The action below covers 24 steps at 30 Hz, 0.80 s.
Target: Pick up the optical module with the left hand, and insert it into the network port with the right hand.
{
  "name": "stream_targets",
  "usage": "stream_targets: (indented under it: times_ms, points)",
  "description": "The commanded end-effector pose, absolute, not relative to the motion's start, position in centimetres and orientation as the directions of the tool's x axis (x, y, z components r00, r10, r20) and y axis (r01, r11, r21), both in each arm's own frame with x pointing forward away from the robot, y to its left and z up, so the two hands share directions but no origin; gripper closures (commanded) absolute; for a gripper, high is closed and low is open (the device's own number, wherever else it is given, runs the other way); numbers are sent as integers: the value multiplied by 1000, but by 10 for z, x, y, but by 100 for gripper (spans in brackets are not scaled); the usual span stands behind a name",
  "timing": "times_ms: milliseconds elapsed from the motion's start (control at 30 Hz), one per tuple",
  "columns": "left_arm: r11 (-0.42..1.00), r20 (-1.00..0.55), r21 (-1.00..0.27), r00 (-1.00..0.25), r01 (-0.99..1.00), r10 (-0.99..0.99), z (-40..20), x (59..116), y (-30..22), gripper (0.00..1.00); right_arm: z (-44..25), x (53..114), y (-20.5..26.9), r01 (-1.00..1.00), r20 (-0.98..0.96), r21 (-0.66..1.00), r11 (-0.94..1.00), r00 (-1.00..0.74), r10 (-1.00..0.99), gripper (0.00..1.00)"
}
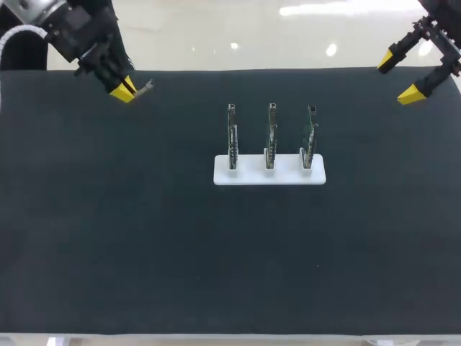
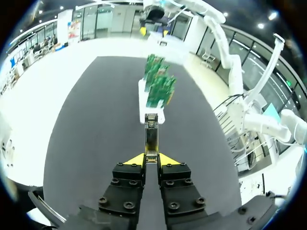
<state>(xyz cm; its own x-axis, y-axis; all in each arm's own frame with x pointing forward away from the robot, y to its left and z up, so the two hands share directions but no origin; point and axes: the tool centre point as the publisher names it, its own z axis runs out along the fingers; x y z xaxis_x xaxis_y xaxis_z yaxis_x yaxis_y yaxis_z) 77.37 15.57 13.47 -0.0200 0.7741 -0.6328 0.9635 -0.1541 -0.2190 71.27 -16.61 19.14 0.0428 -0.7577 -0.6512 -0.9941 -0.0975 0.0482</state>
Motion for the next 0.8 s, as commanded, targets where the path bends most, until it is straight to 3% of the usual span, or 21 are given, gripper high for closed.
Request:
stream_targets:
  times_ms: [33,800]
  points:
    - [-90,-690,-129,-24,988,724,142,745,154,100,192,712,-166,-994,-651,47,-96,42,-758,0]
    - [-111,-733,-138,-26,984,680,151,738,148,100,192,712,-166,-994,-651,47,-96,42,-758,0]
